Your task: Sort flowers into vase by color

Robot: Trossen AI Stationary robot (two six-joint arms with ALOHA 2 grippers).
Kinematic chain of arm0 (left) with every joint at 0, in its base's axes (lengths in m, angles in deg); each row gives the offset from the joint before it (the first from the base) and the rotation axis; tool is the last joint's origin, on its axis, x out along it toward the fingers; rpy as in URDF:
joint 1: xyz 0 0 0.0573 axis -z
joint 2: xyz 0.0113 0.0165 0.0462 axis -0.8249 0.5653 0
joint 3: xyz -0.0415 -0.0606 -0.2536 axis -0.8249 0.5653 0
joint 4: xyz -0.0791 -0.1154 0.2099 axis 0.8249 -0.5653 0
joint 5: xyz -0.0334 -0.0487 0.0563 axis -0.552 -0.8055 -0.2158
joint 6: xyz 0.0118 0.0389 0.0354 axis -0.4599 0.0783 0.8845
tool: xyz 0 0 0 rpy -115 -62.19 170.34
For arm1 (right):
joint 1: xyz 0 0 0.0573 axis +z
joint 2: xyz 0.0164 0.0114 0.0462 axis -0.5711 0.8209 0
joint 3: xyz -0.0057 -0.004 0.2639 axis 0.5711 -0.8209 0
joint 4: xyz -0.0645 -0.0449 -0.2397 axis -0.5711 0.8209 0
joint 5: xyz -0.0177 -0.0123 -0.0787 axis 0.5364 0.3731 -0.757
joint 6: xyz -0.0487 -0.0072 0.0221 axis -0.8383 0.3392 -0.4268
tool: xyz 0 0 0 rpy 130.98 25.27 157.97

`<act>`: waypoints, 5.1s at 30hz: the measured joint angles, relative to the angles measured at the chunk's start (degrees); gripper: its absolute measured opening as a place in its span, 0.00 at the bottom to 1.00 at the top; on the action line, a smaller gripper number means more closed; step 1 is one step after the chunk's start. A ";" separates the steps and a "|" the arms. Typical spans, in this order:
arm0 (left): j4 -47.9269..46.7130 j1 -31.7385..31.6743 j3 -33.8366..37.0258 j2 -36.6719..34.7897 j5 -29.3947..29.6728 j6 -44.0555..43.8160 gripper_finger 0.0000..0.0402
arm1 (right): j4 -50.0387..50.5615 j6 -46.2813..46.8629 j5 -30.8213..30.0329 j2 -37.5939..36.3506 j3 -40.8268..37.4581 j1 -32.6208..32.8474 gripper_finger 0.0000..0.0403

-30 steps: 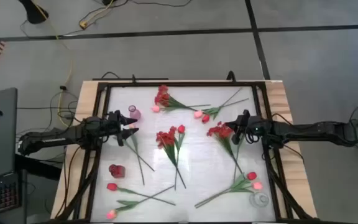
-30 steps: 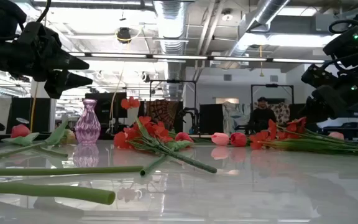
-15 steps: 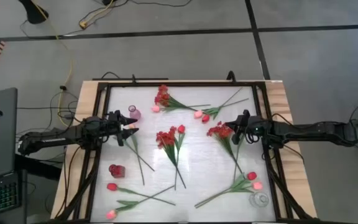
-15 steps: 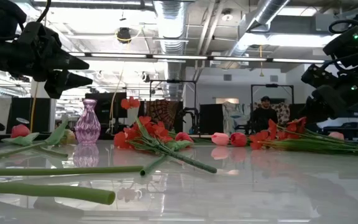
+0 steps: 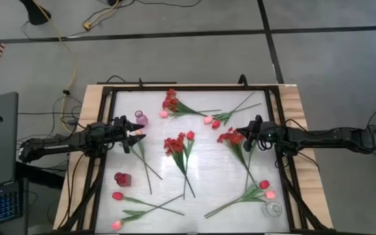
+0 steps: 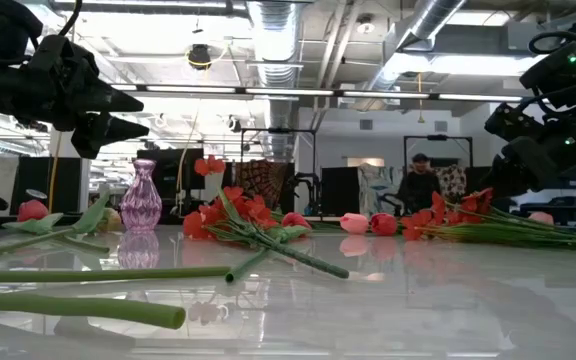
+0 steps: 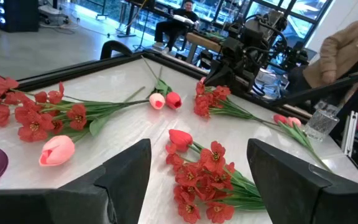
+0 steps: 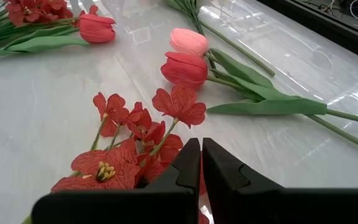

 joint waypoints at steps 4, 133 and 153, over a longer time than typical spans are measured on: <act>0.02 0.00 0.00 0.01 0.00 0.00 0.63 | 0.00 0.00 0.00 0.00 -0.01 0.01 0.12; -18.06 0.07 -26.71 25.03 11.81 13.49 0.63 | 67.14 -58.90 -14.60 82.74 76.00 -19.61 0.39; -18.21 0.07 -26.60 25.14 10.67 13.22 0.63 | 65.07 -59.54 -10.52 84.37 75.97 -18.19 0.15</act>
